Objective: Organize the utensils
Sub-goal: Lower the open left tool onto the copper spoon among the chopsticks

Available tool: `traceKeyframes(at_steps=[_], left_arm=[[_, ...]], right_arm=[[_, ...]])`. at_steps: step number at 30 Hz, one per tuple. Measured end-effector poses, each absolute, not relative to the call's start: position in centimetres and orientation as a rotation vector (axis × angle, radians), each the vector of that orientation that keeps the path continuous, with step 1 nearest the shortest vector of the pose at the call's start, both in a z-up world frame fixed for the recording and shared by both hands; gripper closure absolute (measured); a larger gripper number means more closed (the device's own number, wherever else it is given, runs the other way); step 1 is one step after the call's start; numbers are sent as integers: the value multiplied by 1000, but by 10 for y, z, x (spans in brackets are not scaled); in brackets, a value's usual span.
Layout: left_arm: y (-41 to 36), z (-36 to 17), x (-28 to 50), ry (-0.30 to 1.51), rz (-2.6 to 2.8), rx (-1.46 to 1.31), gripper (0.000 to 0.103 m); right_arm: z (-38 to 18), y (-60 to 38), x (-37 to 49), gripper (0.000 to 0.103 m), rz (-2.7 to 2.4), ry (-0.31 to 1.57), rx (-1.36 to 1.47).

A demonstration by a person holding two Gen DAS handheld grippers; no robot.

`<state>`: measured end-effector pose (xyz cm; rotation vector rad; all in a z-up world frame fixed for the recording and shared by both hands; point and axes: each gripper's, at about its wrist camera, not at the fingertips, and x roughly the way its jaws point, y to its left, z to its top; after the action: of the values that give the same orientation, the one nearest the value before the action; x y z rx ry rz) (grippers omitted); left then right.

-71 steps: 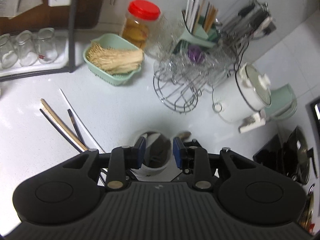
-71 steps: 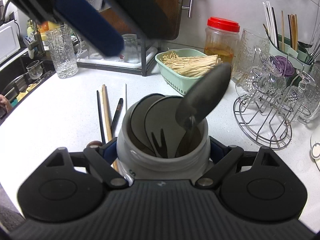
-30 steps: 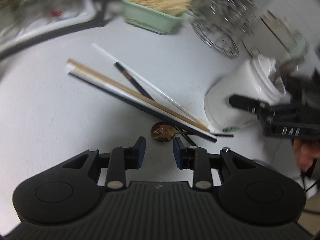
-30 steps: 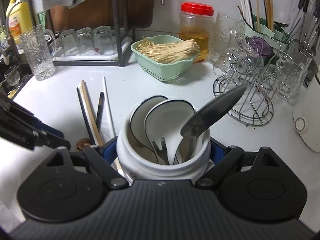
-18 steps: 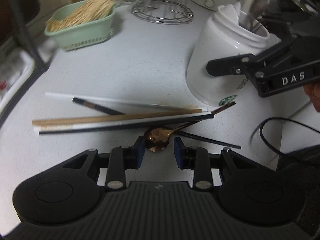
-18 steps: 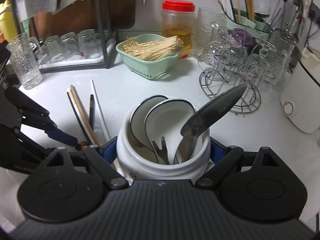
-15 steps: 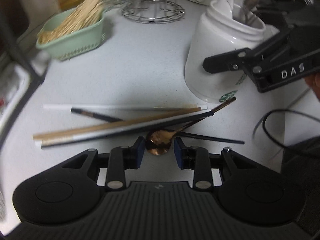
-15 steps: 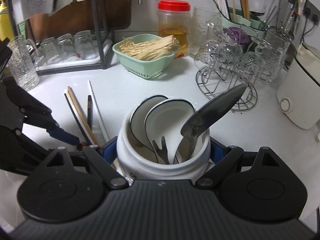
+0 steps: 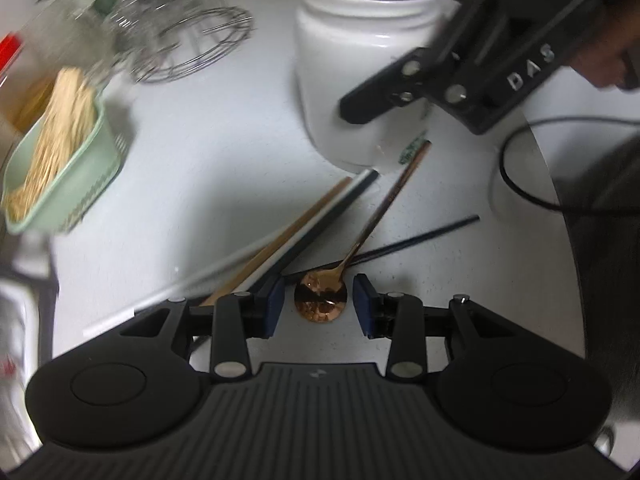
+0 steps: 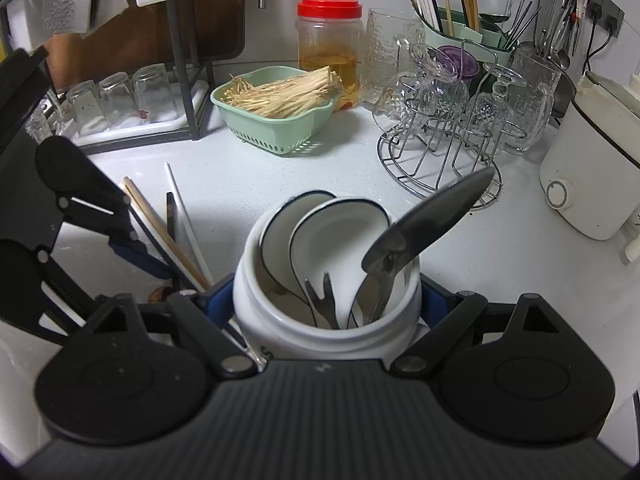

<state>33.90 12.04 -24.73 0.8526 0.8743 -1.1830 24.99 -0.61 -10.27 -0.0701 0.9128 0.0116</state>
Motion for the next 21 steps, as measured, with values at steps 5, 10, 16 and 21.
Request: traceKeyframes(at_steps=[5, 10, 16, 21], left_arm=[[113, -247, 344, 869, -1275, 937, 60], [103, -246, 346, 873, -1314, 1021, 60], [95, -248, 351, 898, -1332, 1001, 74], [100, -249, 349, 898, -1294, 977, 77]], right_arm=[[-103, -6, 251, 11, 6, 913, -72], [-104, -5, 250, 11, -2, 913, -80], [-105, -3, 251, 11, -15, 916, -89], [-105, -2, 251, 11, -20, 918, -92]])
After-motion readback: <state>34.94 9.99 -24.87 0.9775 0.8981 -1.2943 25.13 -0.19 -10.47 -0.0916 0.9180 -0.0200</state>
